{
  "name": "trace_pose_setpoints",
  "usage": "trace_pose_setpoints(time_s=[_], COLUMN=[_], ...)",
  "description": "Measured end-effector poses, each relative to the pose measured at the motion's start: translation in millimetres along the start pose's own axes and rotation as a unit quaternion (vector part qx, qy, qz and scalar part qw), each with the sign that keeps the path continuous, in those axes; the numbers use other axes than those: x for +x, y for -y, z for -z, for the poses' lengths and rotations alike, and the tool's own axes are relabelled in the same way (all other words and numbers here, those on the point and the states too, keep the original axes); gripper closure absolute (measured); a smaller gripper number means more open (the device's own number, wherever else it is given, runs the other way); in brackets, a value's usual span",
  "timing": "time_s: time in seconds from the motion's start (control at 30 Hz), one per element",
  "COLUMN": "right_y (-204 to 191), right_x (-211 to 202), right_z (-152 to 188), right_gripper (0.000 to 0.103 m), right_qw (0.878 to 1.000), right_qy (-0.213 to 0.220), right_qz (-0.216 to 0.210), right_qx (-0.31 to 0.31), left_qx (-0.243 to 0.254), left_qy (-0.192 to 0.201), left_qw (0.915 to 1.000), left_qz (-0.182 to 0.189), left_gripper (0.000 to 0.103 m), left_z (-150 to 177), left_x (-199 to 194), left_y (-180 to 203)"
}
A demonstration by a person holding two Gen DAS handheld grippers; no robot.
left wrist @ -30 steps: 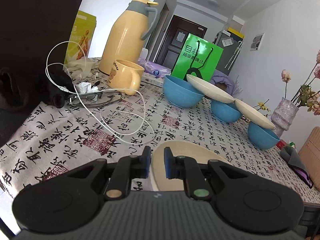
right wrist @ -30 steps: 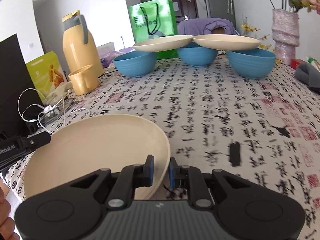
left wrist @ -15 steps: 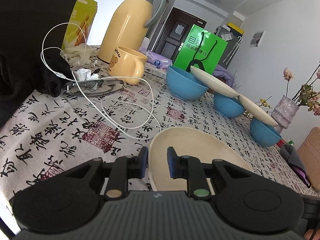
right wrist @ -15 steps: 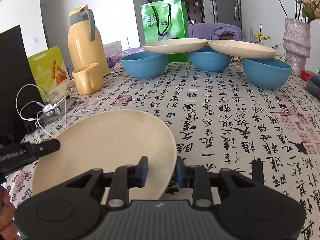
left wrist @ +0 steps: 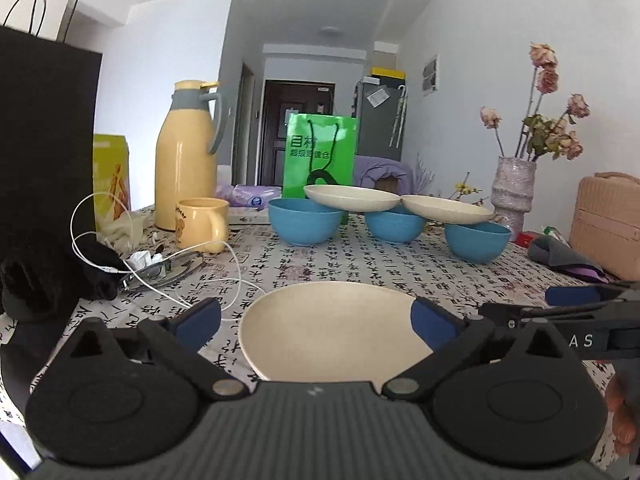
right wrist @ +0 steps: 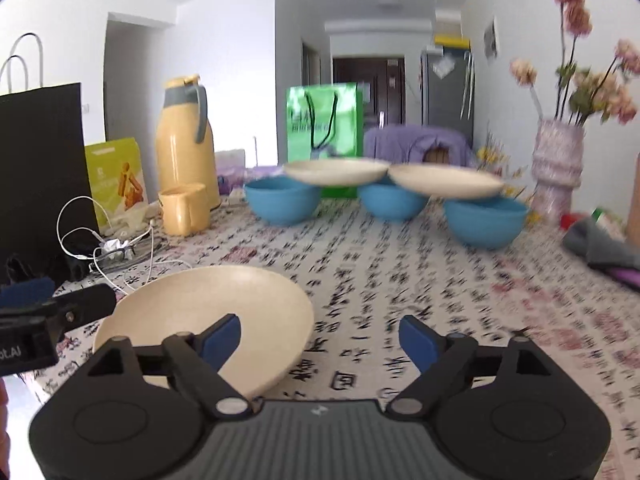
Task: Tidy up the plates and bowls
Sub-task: 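Lower the plate onto the tablecloth and open both tools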
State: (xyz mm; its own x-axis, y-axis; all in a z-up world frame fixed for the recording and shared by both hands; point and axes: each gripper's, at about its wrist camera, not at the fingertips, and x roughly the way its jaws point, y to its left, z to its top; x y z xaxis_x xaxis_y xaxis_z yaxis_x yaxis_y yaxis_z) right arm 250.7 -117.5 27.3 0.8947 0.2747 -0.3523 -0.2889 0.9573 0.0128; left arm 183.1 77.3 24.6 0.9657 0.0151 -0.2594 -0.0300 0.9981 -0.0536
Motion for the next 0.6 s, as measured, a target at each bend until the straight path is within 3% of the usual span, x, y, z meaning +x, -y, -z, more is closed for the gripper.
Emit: trace_pose_setpoints(time_s=[0.07,0.33,0.6], right_y=[7,46,93], right_x=[-23,-96,-138], right_z=[7,37,73], right_gripper=[0.000,0.000,0.000], right_qw=[0.999,0.997,0.996], right_qy=[0.025,0.072,0.079], right_qz=[0.015,0.027,0.039], right_qx=[-0.015,-0.027,-0.028], left_qx=[0.014,0.044,0.005], left_qy=[0.007,0.049,0.051], left_qw=[0.9999,0.9978,0.9986], left_qz=[0.005,-0.002,-0.010], left_gripper=[0.000,0.000,0.000], left_z=[4,29,46], left_x=[-14,-64,-72], left_y=[15,79,108])
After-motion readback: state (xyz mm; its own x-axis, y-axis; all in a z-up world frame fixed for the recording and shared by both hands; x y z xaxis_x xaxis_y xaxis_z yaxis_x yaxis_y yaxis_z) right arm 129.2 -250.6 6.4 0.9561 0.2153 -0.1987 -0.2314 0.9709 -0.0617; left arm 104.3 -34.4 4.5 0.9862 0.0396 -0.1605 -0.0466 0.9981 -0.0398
